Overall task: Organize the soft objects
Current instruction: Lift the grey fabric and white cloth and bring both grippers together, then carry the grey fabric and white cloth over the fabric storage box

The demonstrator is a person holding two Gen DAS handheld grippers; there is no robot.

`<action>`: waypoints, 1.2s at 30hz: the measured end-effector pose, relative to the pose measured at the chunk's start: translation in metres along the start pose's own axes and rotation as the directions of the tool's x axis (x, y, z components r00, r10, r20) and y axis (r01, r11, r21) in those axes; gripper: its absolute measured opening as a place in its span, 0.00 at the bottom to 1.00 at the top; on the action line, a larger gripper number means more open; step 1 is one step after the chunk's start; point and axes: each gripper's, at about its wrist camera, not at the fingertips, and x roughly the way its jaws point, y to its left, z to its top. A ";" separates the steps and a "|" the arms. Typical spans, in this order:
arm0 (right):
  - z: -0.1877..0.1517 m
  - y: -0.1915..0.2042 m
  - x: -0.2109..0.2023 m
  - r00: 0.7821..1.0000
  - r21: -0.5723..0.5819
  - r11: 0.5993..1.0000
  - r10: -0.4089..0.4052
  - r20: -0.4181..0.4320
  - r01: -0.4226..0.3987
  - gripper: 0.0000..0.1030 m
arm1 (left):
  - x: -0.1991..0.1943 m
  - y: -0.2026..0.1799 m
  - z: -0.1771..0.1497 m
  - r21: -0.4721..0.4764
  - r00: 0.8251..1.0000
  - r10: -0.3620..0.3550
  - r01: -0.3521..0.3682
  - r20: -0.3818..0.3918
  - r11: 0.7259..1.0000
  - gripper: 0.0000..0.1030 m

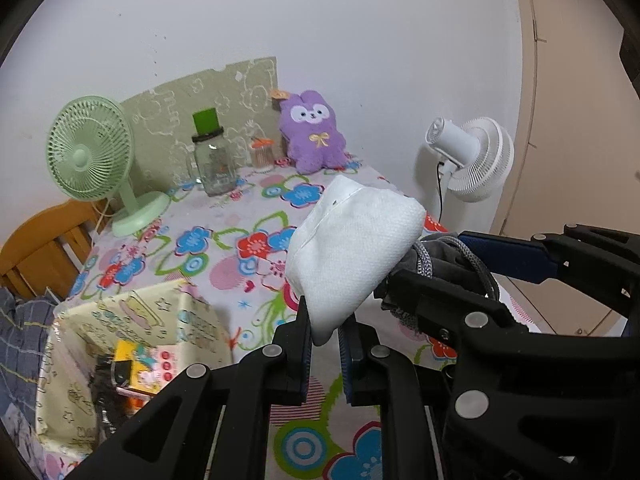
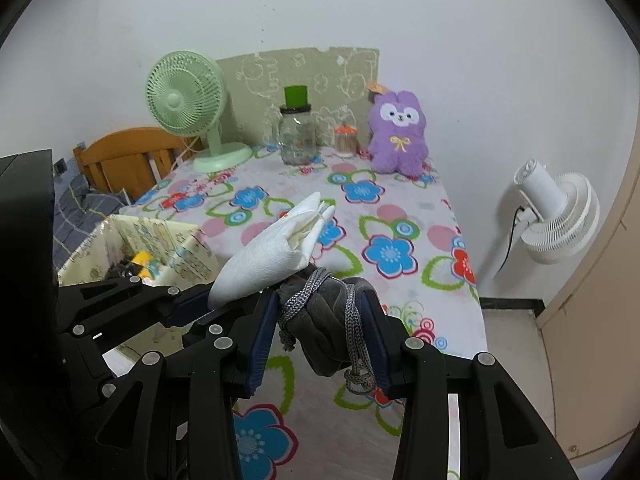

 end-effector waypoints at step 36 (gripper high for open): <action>0.033 0.077 -0.023 0.994 -0.089 0.993 0.089 0.063 -0.083 0.44 | -0.052 0.070 -0.003 -0.093 0.993 0.103 -0.098 0.050 0.991 0.09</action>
